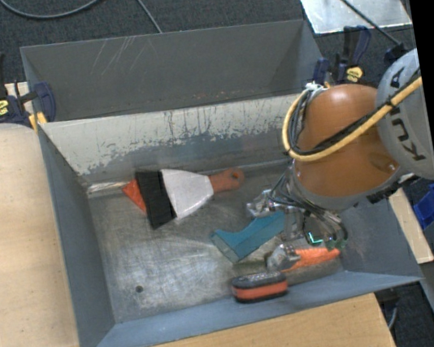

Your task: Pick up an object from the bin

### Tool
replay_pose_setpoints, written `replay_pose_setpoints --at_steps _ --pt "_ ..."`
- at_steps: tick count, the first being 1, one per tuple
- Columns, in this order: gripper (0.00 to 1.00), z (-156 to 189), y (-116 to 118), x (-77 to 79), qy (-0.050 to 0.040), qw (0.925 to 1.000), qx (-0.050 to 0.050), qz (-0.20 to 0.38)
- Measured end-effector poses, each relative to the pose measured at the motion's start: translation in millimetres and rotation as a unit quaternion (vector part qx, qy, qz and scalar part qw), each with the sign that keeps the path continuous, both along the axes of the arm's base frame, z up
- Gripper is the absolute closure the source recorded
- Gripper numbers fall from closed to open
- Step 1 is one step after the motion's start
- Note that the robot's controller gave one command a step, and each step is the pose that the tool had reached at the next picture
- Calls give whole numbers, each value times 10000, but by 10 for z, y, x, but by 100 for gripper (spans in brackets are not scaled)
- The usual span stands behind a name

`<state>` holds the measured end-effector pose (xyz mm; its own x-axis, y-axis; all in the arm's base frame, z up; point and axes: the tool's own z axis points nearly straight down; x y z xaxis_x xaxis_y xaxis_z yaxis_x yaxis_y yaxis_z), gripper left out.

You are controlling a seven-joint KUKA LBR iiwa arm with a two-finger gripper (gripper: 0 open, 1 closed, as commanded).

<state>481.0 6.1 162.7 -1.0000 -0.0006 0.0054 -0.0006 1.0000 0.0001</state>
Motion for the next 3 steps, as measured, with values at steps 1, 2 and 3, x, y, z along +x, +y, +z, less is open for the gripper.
replay_pose_setpoints --at_steps 1,2,3 --pt "0 31 0 19 -37 10000 1 0" --pt "100 -758 -54 234 -250 9990 34 -363" --pt "100 -758 -54 234 -250 9990 34 -364"
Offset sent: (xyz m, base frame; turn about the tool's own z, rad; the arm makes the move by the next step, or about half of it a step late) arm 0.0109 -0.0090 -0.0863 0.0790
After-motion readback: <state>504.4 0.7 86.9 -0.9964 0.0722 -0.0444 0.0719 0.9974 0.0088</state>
